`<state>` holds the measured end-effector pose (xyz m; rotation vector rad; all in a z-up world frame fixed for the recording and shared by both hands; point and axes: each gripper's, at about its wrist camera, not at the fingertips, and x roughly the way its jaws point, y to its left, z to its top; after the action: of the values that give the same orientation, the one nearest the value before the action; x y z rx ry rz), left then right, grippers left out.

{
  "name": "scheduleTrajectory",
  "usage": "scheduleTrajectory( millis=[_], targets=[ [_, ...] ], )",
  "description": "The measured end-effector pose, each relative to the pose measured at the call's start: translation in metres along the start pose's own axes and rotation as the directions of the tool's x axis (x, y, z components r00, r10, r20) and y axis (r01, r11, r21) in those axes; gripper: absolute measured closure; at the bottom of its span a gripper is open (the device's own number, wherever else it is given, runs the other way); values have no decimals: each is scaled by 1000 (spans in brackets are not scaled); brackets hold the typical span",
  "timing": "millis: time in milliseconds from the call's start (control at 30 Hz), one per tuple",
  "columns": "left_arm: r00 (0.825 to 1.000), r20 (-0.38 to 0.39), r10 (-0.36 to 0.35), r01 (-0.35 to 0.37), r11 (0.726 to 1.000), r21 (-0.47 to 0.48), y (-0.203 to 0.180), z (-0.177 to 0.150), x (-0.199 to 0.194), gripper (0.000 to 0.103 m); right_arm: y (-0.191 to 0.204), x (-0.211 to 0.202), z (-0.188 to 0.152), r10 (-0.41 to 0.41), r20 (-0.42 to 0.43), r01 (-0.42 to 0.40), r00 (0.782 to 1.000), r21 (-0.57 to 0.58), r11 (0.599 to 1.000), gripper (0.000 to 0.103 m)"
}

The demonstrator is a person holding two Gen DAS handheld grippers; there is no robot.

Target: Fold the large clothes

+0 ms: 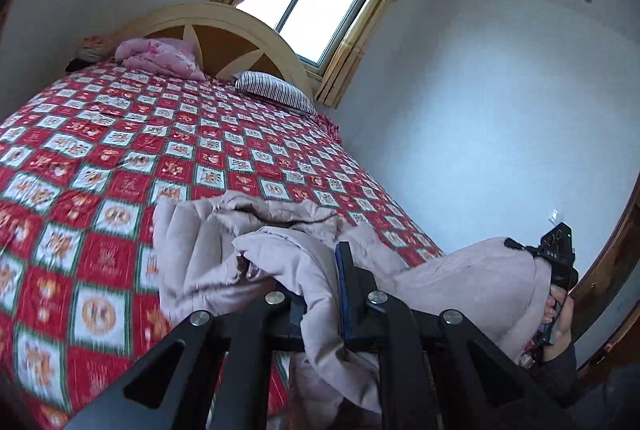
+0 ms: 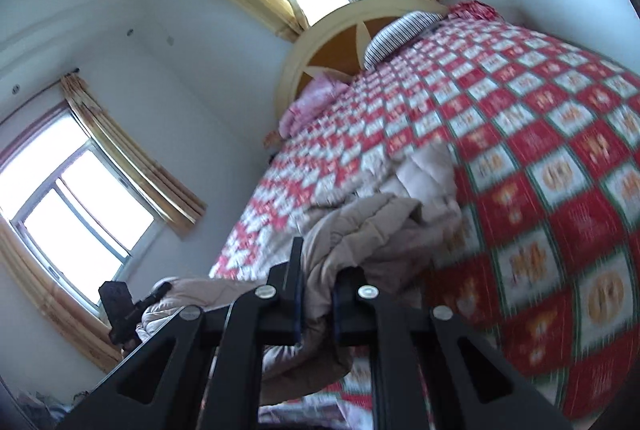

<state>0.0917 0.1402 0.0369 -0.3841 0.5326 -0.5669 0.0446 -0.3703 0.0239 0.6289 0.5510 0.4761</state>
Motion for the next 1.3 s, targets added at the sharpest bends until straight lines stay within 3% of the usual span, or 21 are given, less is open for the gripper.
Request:
scheduleTrajectory(
  millis=[133,200,333,500,767,800,833,900,967,1033,1100,1233,1300],
  targets=[
    [998,-55,34,-34,999,-3,32,25,45,89,2,38,48,-14,7,14,1000,-13,1000,90],
    [991,-87,106,-108,994,-13,51,37,67,87,-5,69,68,-31,-13,31,999,8,999,91],
    [991,-123,59,-70,994,-85,77,53,74,82,-30,133,99,-107,-62,110,992,52,993,91],
    [988,-151,41,-52,996,-70,90,62,70,80,-61,189,114,-190,-130,199,973,67,978,91],
    [980,-184,82,-99,992,-84,116,75,76,78,-87,260,129,-259,-191,275,947,63,959,91],
    [977,-176,119,-132,989,-68,117,77,75,68,-92,267,129,-261,-200,280,944,71,957,91],
    [968,-145,207,-214,976,-33,118,81,68,59,-96,273,128,-260,-209,281,943,77,957,91],
    [956,-85,281,-285,958,-34,123,86,55,26,-105,286,127,-277,-226,300,934,73,951,91],
    [935,-20,355,-355,933,-56,121,89,49,21,-115,293,126,-286,-236,313,929,87,946,91],
    [923,30,384,-384,923,-10,100,88,56,21,-127,300,124,-289,-258,322,922,98,941,91],
    [932,66,357,-362,930,67,68,81,76,20,-132,311,121,-320,-268,350,909,73,934,91],
    [947,-2,321,-304,900,313,-2,43,158,18,-128,331,120,-356,-252,374,900,27,927,87],
    [938,-49,344,-300,873,384,-18,22,198,18,-119,333,122,-370,-217,380,903,2,925,73]
  ],
)
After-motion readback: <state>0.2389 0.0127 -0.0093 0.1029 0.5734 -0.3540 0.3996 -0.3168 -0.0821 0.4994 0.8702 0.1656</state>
